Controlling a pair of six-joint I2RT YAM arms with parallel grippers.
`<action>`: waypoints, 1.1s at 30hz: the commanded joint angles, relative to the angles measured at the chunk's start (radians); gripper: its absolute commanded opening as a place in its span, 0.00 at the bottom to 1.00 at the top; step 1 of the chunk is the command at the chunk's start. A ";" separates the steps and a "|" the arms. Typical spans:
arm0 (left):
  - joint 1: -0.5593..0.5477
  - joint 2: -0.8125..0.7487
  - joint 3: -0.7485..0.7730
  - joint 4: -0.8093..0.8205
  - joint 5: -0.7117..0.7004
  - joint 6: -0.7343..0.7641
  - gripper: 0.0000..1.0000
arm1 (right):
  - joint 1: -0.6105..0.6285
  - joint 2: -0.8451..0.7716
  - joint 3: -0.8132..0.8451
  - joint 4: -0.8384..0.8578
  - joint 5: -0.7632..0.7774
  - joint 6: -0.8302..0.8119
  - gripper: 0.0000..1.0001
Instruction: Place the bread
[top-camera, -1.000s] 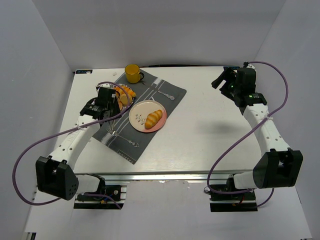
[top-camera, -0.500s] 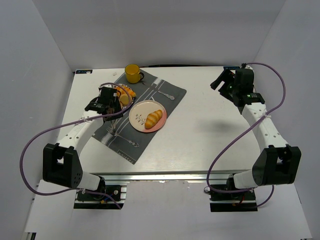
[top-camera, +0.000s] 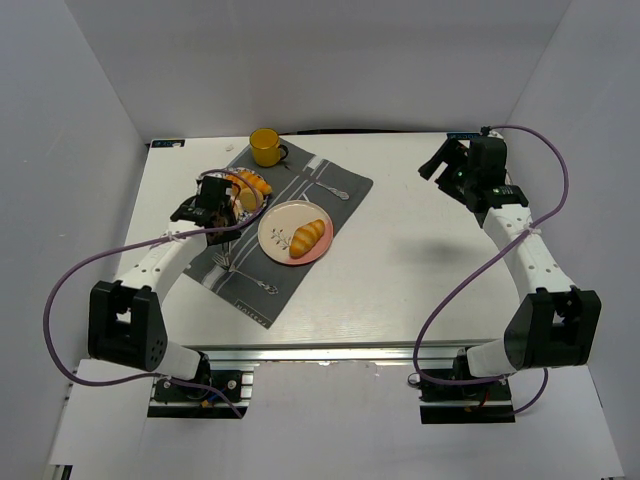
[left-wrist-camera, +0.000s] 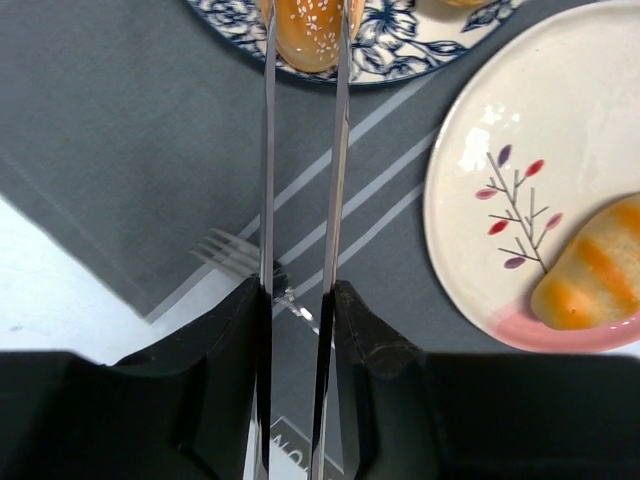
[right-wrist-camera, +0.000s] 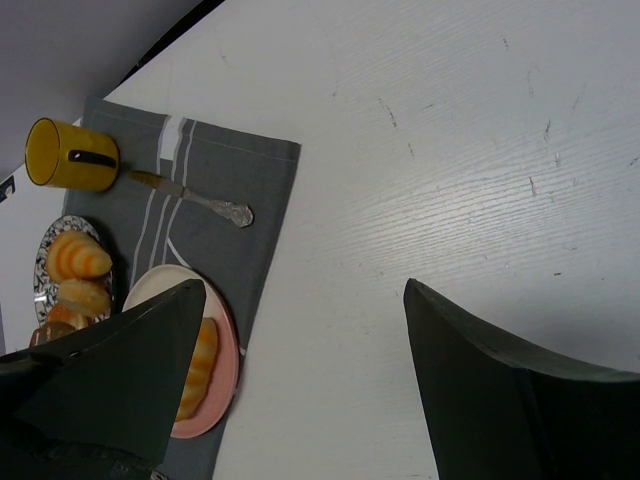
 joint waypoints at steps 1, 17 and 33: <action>0.008 -0.079 0.063 -0.054 -0.068 0.009 0.34 | -0.001 0.000 -0.002 0.041 -0.011 0.005 0.87; -0.012 -0.187 0.108 -0.084 0.511 0.289 0.38 | -0.001 0.003 -0.002 0.036 -0.011 0.008 0.87; -0.101 -0.136 -0.009 -0.064 0.386 0.296 0.41 | -0.002 0.013 0.000 0.033 -0.008 0.008 0.87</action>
